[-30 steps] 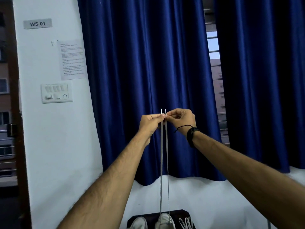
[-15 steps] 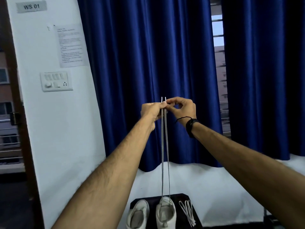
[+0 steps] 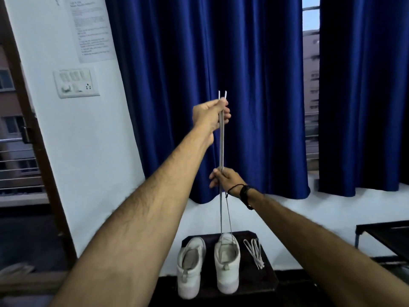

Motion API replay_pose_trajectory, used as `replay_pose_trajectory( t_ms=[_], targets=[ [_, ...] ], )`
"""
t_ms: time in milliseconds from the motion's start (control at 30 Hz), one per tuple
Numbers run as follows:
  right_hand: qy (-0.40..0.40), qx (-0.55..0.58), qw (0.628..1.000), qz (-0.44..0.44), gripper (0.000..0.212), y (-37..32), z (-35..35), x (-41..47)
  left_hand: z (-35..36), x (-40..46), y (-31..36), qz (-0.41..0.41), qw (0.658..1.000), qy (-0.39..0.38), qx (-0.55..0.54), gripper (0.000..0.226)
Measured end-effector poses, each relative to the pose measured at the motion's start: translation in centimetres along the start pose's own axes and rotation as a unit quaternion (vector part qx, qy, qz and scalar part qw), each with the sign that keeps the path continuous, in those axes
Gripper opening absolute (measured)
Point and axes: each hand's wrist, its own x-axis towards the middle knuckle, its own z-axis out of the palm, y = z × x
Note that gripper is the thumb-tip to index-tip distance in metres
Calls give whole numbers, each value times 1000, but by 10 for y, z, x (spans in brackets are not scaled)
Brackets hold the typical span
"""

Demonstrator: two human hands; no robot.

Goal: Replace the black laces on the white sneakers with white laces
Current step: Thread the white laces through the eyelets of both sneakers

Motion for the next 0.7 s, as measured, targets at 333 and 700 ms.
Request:
replay_pose_trajectory(
  t_ms=[333, 700],
  targets=[
    [53, 88, 994, 44, 36, 48, 19, -3, -83, -20, -114, -123, 959, -183, 180, 101],
    [-16, 2, 999, 43, 39, 53, 8, 12, -106, -160, -370, -178, 725, -388, 540, 61]
  ],
)
